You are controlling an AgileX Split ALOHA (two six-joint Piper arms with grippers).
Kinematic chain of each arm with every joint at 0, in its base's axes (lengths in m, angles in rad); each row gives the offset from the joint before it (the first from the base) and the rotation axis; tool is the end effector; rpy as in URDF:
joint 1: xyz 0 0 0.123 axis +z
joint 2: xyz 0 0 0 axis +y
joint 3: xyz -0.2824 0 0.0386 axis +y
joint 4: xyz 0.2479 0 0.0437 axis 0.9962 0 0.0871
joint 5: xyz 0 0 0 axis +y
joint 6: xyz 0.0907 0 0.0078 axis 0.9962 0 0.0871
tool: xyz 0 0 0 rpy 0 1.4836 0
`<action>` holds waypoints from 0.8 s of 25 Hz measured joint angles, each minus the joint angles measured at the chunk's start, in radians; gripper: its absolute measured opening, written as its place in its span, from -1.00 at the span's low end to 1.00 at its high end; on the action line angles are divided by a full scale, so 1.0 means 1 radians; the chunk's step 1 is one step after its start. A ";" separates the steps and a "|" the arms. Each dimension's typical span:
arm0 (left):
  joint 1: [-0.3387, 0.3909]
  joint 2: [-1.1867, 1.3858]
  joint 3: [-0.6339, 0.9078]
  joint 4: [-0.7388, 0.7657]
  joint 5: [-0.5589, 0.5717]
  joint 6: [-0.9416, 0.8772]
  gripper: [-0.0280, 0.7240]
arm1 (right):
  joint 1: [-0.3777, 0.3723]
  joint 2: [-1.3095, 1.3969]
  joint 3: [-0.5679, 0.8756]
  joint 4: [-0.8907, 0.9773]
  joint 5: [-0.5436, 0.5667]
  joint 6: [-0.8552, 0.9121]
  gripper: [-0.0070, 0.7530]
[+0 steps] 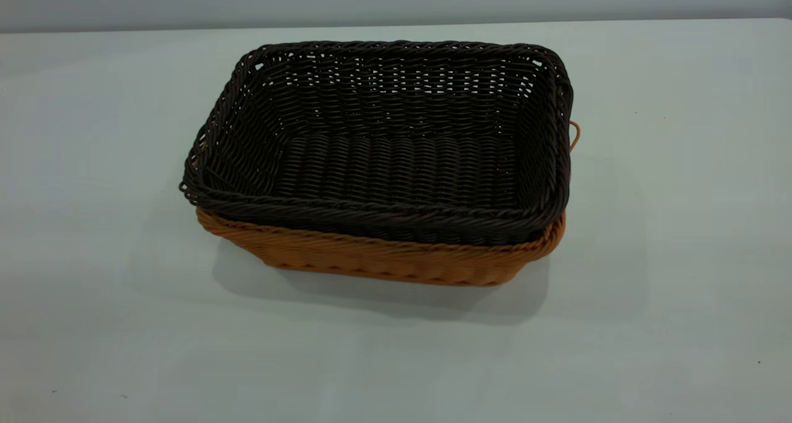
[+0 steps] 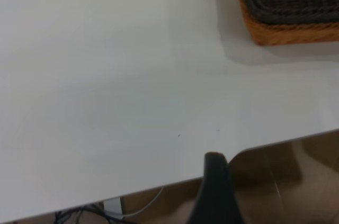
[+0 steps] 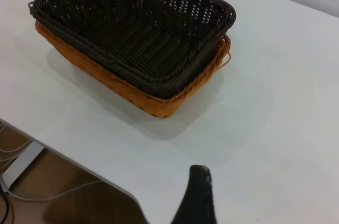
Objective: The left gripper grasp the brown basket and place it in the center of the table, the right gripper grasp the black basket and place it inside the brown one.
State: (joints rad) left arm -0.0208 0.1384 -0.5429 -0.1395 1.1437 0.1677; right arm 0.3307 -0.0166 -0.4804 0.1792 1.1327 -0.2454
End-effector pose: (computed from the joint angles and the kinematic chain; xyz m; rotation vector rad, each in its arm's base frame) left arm 0.0080 -0.0117 0.2833 0.2140 2.2042 -0.0917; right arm -0.0133 0.0110 0.2670 -0.6165 2.0248 0.2679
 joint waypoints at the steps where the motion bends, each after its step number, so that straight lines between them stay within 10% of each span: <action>1: 0.000 -0.004 0.012 0.000 -0.007 0.000 0.46 | 0.000 0.000 0.000 0.000 -0.001 0.000 0.52; 20: 0.000 -0.011 0.053 0.012 -0.033 0.001 0.46 | 0.000 0.000 0.000 0.001 -0.004 0.001 0.52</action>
State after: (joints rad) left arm -0.0208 0.1276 -0.4901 -0.1272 1.1110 0.1687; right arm 0.3307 -0.0166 -0.4804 0.1800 1.1287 -0.2442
